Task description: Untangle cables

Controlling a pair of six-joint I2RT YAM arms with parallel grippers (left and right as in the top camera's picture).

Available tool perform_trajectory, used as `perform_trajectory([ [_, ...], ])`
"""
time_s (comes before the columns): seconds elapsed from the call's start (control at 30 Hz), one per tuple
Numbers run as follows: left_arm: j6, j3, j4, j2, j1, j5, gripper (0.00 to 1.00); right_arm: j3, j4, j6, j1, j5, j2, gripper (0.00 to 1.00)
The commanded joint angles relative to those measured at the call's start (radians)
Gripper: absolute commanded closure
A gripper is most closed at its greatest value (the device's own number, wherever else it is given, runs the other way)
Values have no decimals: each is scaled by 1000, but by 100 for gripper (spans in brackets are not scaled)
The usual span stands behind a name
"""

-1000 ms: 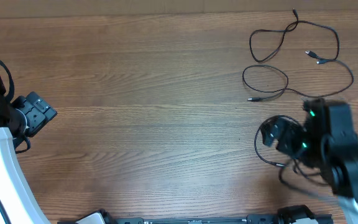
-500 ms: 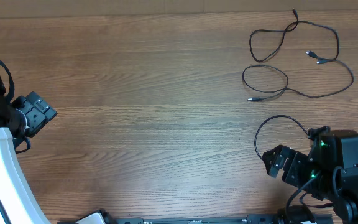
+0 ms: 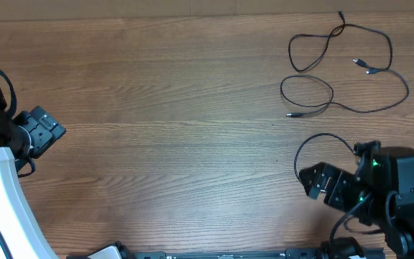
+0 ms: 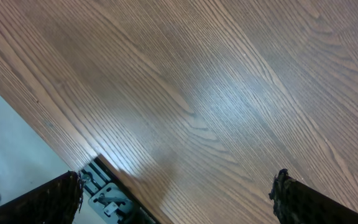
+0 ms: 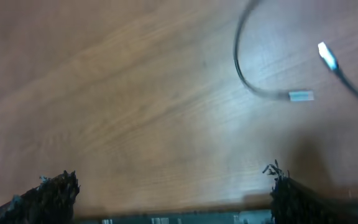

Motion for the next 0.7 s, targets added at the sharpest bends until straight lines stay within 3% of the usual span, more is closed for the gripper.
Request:
perform_trajectory([
  [0.0, -15, -3, -2, 2, 4, 1, 1, -10, 59, -26, 6, 20, -3, 0],
  [0.13, -15, -3, -2, 2, 4, 1, 0, -49, 139, -47, 6, 20, -13, 0],
  [0.37, -15, -3, -2, 2, 4, 1, 0, -188, 355, -261, -20, 19, -132, 0],
  [0.67, -15, -3, -2, 2, 4, 1, 0, -439, 678, -343, -94, 20, -314, 0],
])
